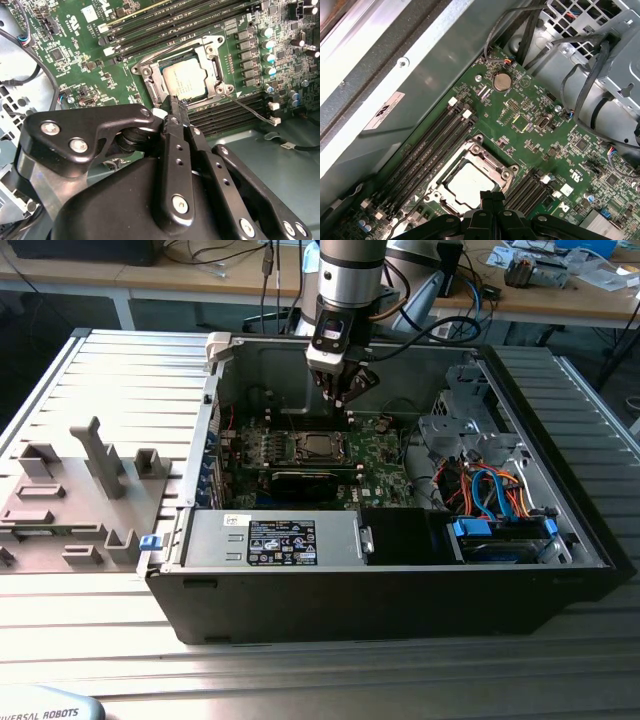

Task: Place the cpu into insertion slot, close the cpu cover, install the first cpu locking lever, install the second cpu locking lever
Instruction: 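Install the first cpu locking lever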

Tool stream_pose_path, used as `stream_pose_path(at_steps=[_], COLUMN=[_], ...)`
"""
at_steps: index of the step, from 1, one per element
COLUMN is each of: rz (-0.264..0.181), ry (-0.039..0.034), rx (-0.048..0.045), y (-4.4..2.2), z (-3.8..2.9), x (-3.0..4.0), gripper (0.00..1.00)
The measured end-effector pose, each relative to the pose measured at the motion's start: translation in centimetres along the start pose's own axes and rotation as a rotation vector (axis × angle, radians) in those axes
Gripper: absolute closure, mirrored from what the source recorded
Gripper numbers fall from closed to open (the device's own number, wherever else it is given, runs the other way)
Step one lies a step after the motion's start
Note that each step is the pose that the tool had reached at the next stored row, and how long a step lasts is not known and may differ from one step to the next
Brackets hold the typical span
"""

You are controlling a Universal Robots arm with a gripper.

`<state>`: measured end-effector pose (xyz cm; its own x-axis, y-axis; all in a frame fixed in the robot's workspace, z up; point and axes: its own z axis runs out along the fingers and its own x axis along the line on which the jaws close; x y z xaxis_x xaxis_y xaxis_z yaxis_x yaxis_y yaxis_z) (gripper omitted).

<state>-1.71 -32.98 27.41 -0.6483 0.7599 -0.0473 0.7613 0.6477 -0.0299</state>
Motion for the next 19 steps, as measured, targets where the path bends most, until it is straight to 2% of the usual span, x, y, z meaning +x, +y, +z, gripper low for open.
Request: stream_pose_path(at_steps=[19], rz=[-0.020], ry=[-0.0007], rx=[-0.0009], y=[0.00], z=[0.00], x=[0.00], gripper=[0.89])
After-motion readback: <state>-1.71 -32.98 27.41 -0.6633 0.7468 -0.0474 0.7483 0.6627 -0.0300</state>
